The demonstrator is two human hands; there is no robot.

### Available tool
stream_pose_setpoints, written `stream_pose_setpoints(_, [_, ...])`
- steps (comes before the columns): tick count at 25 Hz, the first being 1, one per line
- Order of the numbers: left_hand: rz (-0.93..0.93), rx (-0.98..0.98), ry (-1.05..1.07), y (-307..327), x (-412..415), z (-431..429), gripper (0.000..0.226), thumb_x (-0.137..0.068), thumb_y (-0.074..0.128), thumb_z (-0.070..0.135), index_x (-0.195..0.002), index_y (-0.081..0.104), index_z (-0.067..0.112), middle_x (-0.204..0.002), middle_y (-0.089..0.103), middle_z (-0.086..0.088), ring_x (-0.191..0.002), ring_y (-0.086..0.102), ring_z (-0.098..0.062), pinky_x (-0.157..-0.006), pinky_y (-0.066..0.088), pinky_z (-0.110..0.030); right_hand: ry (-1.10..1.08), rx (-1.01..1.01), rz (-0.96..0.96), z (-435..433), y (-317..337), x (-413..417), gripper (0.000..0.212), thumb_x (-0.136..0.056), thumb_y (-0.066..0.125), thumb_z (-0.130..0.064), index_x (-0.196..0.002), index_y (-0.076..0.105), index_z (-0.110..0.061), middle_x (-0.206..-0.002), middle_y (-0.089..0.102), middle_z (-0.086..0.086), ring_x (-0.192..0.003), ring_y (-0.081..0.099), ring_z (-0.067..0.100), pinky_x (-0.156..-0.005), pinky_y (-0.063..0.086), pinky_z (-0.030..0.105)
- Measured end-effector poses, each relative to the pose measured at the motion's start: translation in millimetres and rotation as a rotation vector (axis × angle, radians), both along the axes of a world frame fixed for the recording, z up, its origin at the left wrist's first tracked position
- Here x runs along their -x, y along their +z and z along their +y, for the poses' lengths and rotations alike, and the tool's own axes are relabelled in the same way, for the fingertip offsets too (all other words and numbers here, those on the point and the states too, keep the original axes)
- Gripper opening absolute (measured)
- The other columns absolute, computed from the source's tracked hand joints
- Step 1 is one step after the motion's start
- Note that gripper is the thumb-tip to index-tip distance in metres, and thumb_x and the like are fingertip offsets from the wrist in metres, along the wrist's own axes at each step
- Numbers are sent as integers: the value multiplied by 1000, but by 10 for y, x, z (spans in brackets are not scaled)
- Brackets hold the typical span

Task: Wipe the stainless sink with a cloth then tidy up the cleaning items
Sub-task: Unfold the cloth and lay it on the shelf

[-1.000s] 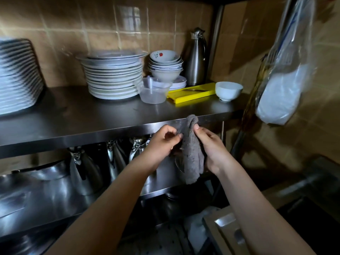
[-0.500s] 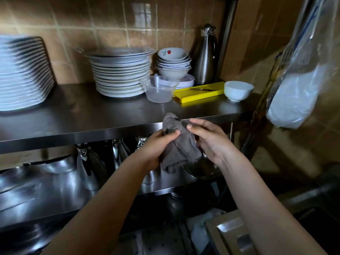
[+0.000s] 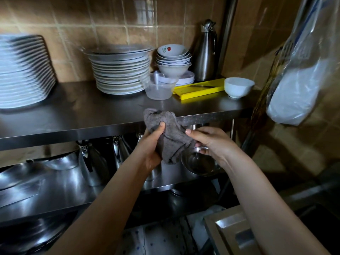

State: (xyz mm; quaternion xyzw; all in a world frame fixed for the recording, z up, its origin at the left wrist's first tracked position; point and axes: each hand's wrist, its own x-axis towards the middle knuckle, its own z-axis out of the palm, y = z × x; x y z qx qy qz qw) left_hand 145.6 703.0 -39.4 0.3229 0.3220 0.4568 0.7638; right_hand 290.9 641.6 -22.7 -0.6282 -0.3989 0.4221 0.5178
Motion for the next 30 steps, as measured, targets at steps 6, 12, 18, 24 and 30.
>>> stream_pose_setpoints(6, [-57, 8, -8, -26, -22, -57, 47, -89, 54, 15, -133, 38, 13, -128, 54, -19, -114, 56, -35, -83, 51, -51, 20, -38, -155, 21, 109, 80, 27, -70, 75, 0, -62, 57, -18, -51, 56, -6, -51, 48, 8, -42, 38, 12])
stream_pose_setpoints(12, [187, -32, -94, -101, 66, -97, 38, -81, 65, 28, -116, 51, 20, -100, 65, -6, -77, 66, -18, -69, 56, -47, 71, -260, 85, 72, 196, 121, 23, -85, 54, 7, -81, 51, -16, -79, 59, 5, -73, 58, 17, -64, 51, 26])
stream_pose_setpoints(18, [555, -301, -28, -78, 51, 0, 64, -81, 63, 37, -136, 32, 23, -128, 50, 2, -107, 52, -10, -91, 42, -31, 129, -263, 88, 187, 330, 123, 18, -86, 53, 7, -99, 48, -5, -86, 61, 10, -81, 58, 20, -85, 48, 37])
stream_pose_setpoints(24, [392, -515, -216, 250, -35, 149, 43, -69, 72, 45, -104, 60, 24, -119, 61, -5, -116, 53, -21, -107, 33, -51, 172, -204, -21, 166, 463, -81, 23, -79, 66, -1, -81, 49, -15, -77, 62, 5, -77, 56, 18, -74, 41, 37])
stream_pose_setpoints(30, [538, -775, -270, 531, -244, 125, 19, -76, 70, 10, -70, 53, 18, -74, 54, -3, -72, 50, -14, -69, 41, -29, 69, -213, -1, 68, 398, -354, 28, -72, 71, -3, -77, 48, -16, -76, 58, 10, -79, 54, 23, -73, 43, 39])
